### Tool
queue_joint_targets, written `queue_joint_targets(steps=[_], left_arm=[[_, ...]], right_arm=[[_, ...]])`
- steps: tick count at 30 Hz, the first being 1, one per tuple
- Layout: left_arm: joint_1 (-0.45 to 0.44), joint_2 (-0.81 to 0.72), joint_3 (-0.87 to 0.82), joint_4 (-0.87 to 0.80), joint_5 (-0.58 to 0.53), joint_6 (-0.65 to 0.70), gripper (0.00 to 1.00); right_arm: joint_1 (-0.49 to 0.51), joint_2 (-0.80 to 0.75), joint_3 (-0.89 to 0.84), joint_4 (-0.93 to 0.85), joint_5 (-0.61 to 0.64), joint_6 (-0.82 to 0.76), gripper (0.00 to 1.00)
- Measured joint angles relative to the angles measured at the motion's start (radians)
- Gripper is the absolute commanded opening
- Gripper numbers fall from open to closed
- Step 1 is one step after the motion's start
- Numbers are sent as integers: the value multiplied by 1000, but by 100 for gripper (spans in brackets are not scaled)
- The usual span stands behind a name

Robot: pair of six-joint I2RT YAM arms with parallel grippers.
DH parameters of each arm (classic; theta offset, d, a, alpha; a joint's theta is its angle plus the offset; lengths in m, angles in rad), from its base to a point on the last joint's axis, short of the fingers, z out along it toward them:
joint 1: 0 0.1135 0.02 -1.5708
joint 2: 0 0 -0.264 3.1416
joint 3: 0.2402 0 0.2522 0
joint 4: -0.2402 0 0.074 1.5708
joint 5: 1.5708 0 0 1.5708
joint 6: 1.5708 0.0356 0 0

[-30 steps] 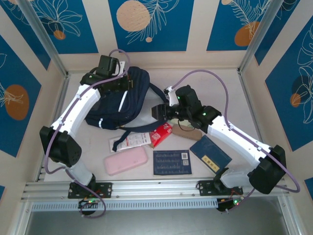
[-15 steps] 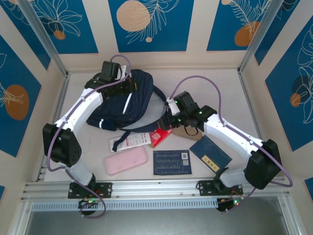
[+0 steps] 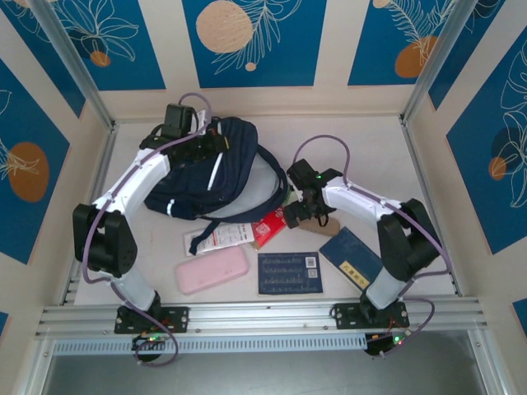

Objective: Pack the student bag
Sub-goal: Move the glasses case to the bottom-center of the table.

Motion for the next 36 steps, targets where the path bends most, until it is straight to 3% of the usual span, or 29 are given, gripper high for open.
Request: queue_joint_targets(steps=[4, 11, 16, 27, 32, 36], left_arm=[[5, 6, -1, 6, 22, -16, 0], [9, 15, -5, 21, 41, -33, 0], [10, 18, -5, 25, 45, -36, 0], [12, 18, -5, 25, 48, -35, 0], [14, 18, -5, 25, 56, -35, 0], [16, 18, -5, 25, 59, -35, 0]], right_arm=[[-4, 90, -2, 10, 48, 8, 100], [-43, 122, -16, 60, 47, 31, 88], [-124, 122, -13, 111, 30, 72, 79], [-249, 127, 46, 146, -97, 212, 69], [-269, 106, 21, 179, -167, 258, 54], [-290, 74, -11, 192, -216, 285, 56]])
